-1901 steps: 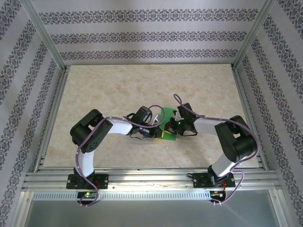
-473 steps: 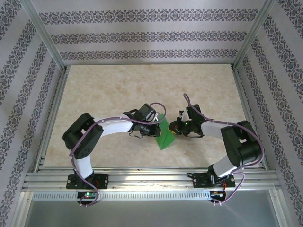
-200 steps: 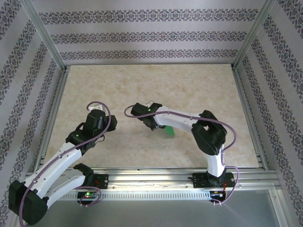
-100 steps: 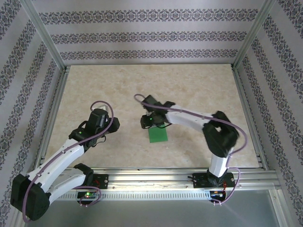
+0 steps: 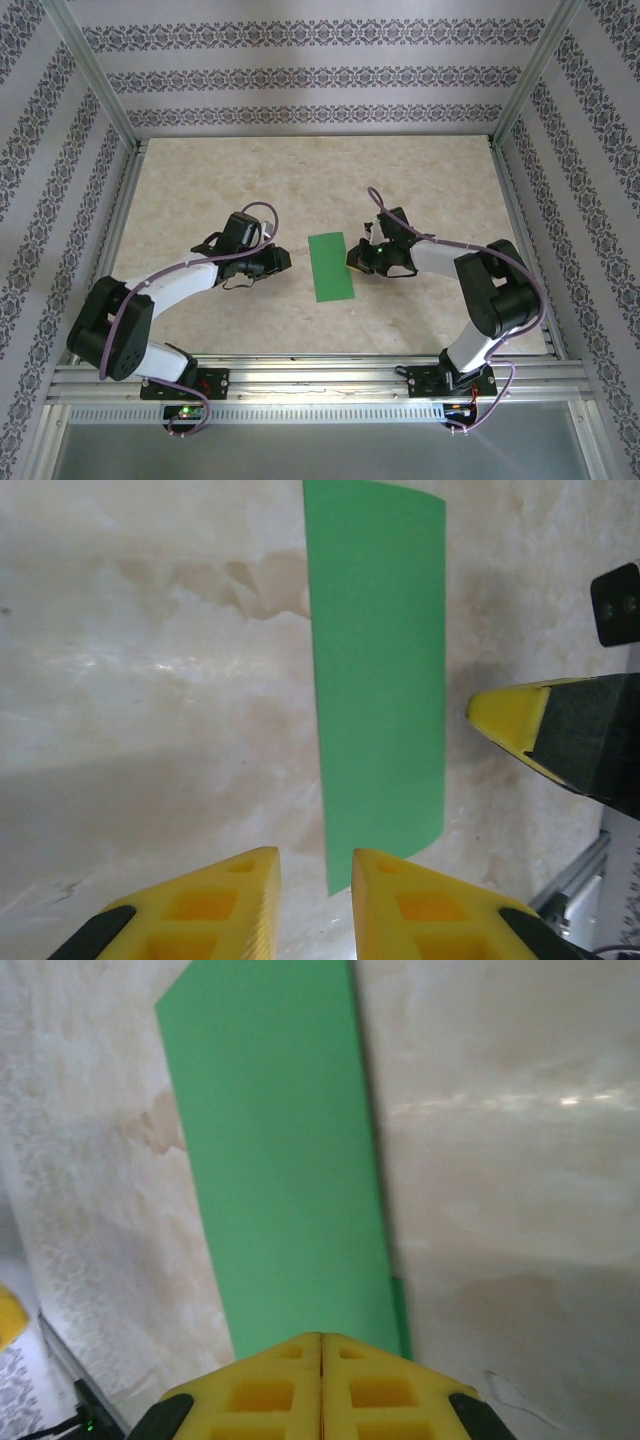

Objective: Fold a paper plane with a square sheet of paper (pick it up from the middle)

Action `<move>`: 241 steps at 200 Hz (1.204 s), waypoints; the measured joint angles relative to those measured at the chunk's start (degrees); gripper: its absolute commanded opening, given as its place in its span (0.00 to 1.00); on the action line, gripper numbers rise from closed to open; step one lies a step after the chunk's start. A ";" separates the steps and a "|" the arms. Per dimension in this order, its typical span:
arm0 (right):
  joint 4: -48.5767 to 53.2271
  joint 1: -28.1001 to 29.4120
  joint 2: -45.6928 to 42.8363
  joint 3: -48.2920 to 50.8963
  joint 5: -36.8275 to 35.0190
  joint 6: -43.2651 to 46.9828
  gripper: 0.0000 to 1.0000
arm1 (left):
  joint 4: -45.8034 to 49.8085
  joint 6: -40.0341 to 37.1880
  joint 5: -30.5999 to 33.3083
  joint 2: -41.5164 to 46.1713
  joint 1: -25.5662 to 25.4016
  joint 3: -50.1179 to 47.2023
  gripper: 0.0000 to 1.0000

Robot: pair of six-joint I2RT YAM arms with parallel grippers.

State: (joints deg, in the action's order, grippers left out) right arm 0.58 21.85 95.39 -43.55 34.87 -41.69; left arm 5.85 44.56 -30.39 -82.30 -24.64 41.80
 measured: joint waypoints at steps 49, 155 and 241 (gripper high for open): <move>-1.55 0.00 4.11 -0.02 2.54 0.35 0.06 | -4.24 2.64 -4.57 -6.95 -0.07 3.13 0.26; -12.74 -0.68 5.25 5.29 5.09 -5.03 0.06 | -10.23 7.32 -7.10 -19.08 -1.64 6.99 0.29; -15.65 -0.74 5.09 6.58 5.25 -6.93 0.05 | -11.50 9.42 -6.91 -22.88 -2.99 8.85 0.27</move>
State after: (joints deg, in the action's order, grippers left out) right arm -15.07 21.10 100.49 -36.97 40.12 -48.62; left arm -5.65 53.98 -37.30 -105.19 -27.64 50.65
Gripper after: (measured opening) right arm 0.057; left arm 0.282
